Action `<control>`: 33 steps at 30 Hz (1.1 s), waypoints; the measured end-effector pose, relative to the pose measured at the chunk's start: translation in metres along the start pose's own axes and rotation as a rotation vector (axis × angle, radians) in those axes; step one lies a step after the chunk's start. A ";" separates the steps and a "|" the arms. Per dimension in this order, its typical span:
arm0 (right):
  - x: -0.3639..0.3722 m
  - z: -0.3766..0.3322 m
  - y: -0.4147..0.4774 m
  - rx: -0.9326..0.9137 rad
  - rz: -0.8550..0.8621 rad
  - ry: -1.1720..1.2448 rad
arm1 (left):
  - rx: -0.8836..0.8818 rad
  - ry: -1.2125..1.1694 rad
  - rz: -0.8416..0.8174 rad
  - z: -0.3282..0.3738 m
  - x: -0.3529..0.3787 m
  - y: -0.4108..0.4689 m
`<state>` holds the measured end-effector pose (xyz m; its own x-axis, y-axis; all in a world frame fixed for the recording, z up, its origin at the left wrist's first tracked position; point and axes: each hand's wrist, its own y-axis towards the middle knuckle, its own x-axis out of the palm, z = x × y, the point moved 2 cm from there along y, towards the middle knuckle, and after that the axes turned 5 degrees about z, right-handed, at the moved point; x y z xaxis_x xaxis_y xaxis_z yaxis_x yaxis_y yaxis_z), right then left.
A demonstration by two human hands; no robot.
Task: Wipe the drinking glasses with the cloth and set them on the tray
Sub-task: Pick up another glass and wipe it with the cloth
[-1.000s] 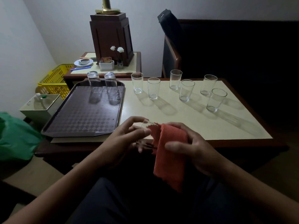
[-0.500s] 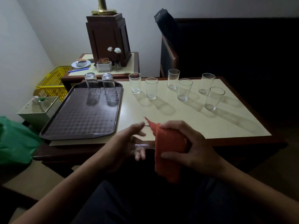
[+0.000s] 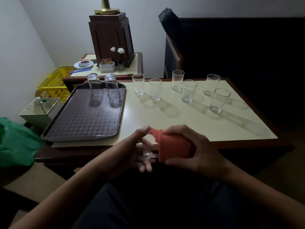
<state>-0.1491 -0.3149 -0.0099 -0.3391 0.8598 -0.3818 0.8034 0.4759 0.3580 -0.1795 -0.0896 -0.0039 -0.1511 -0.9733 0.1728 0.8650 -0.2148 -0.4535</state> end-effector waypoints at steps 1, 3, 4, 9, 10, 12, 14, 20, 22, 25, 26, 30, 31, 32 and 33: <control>-0.001 0.000 0.003 0.111 0.004 0.160 | 0.070 0.027 0.003 0.002 -0.002 -0.001; 0.000 0.005 0.005 0.313 0.005 0.421 | 0.275 0.171 0.077 0.008 -0.007 -0.005; 0.001 0.002 0.006 0.378 0.000 0.485 | 0.330 0.216 0.112 0.011 -0.009 -0.006; -0.002 -0.007 0.001 0.058 -0.012 0.010 | 0.017 -0.094 0.115 0.004 -0.006 0.000; -0.004 -0.006 0.001 0.046 -0.012 -0.012 | -0.027 -0.129 0.081 0.004 -0.004 -0.001; -0.008 -0.002 0.004 0.119 -0.004 0.082 | 0.027 -0.102 0.033 0.004 -0.002 -0.003; -0.005 0.003 0.004 0.270 -0.005 0.283 | 0.235 0.122 0.071 0.010 -0.004 -0.009; -0.011 0.000 0.007 -0.184 -0.004 -0.228 | 0.037 -0.103 0.167 0.009 -0.003 -0.004; -0.021 0.003 0.008 -0.323 0.066 -0.344 | -0.106 -0.254 0.171 0.004 -0.003 -0.001; -0.028 0.011 0.015 0.121 0.214 0.107 | -0.109 -0.420 0.209 0.004 -0.006 0.000; -0.026 0.016 0.016 0.331 0.275 0.335 | -0.079 -0.446 0.222 0.004 -0.006 0.000; -0.007 0.009 0.018 0.608 0.250 0.736 | 0.016 -0.377 0.187 -0.005 0.003 0.005; 0.001 0.001 0.015 0.544 0.166 0.648 | 0.027 -0.354 0.202 -0.008 0.005 0.007; 0.007 -0.005 0.009 0.452 0.108 0.460 | 0.036 -0.353 0.223 -0.008 0.006 0.008; 0.011 -0.009 0.003 0.357 0.102 0.237 | 0.040 -0.370 0.245 -0.007 0.006 0.008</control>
<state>-0.1547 -0.3025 -0.0052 -0.3192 0.9375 -0.1387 0.9431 0.3286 0.0507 -0.1771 -0.0979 -0.0129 0.2356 -0.8991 0.3690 0.8727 0.0287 -0.4874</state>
